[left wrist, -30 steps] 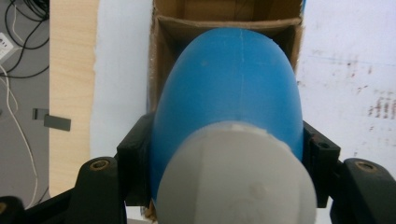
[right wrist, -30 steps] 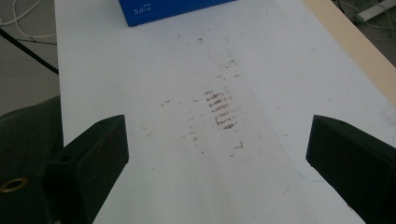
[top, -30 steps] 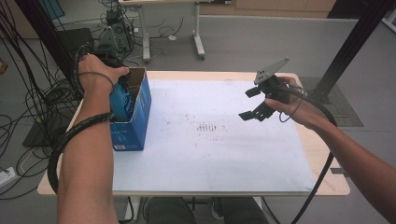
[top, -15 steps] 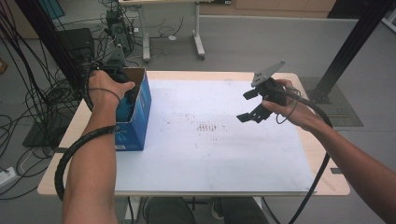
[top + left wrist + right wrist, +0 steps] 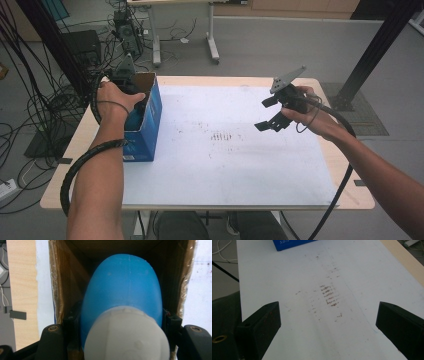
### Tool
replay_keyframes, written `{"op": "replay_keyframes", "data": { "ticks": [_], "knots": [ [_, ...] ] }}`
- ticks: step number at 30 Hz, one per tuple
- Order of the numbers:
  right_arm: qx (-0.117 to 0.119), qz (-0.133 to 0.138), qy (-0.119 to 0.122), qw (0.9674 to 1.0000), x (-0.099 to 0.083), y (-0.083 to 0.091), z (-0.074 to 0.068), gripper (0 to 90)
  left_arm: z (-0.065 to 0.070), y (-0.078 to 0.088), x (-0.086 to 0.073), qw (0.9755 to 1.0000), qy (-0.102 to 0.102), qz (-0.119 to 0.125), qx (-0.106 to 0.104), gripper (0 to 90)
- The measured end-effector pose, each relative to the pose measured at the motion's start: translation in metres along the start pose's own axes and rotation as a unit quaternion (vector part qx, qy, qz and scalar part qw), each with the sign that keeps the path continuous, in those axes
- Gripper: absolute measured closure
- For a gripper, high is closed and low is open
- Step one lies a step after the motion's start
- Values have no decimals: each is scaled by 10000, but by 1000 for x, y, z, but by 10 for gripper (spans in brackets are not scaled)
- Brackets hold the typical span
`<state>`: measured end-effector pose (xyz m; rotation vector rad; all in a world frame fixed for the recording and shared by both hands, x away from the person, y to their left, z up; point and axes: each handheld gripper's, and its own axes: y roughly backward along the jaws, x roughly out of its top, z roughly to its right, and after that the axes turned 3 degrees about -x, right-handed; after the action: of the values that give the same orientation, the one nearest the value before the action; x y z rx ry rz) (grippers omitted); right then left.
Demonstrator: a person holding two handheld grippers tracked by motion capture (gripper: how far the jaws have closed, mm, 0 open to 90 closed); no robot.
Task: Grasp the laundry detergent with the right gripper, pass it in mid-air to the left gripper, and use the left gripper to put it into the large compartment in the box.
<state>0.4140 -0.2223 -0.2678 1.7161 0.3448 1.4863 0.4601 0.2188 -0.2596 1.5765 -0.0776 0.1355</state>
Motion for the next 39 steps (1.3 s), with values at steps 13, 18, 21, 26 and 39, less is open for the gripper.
{"op": "replay_keyframes", "data": {
  "ticks": [13, 18, 21, 26, 39],
  "knots": [
    [-29, -38, -55, 10000, -3, 2, 3, 59, -5, -10, -5, 10000, 1, 43, -18, 366],
    [-56, -61, -45, 10000, -4, 2, 4, 59, -6, -11, -6, 10000, 21, 47, -49, 366],
    [-76, -69, -52, 9999, -4, 3, 5, 59, -7, -11, -6, 10000, 29, 37, -61, 365],
    [-99, -100, -76, 9999, -6, 4, 8, 59, -7, -11, -6, 10000, 42, 39, -57, 364],
    [-133, -80, -90, 9998, -7, 6, 11, 59, -7, -12, -6, 9999, 47, 58, -67, 363]
  ]
}}
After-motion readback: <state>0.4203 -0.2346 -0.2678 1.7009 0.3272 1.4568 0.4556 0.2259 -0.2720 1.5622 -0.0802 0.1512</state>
